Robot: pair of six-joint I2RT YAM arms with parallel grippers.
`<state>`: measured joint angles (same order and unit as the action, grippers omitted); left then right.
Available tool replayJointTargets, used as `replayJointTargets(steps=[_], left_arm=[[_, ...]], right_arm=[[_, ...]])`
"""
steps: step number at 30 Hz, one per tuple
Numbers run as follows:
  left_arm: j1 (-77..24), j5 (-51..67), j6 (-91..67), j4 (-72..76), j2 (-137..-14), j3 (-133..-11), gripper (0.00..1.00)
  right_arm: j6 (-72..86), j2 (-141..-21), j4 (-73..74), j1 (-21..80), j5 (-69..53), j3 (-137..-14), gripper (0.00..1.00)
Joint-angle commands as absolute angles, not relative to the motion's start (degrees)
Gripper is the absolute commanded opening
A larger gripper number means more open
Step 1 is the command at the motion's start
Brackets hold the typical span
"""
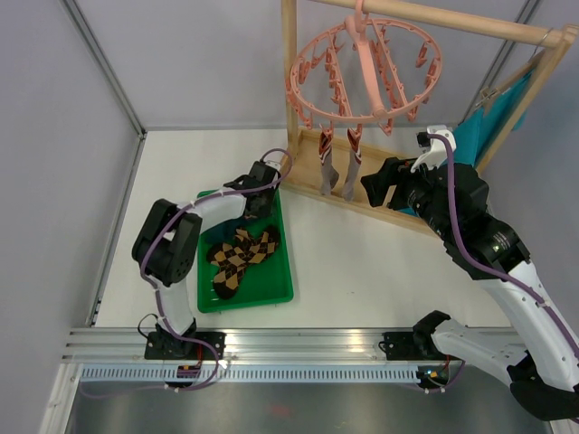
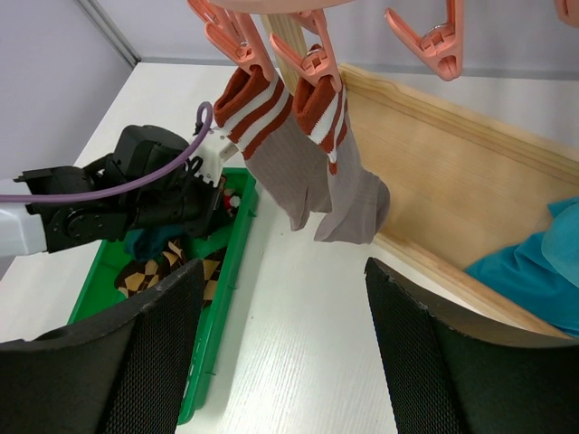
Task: Clip the socks to the hanger
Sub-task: Pick up the sock from the bin.
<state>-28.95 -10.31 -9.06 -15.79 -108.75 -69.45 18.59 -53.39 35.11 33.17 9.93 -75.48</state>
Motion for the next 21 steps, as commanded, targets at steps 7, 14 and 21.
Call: replayJointTargets(steps=[7,14,21], left_arm=[[-28.65,-9.49,-10.46,-20.83,-91.33,-70.05,0.02],[-28.65,-7.91,-10.11,-24.96,-83.07,-70.84,0.02],[-28.65,-5.98,-10.37,-27.07,-75.42,-71.45,0.02]], right_arm=[[17.93,-52.73,34.19,33.22,9.84,-76.55,0.78],[18.11,-53.26,34.19,33.22,9.49,-77.95,0.78],[17.58,-54.40,35.07,33.22,9.76,-80.50,0.78]])
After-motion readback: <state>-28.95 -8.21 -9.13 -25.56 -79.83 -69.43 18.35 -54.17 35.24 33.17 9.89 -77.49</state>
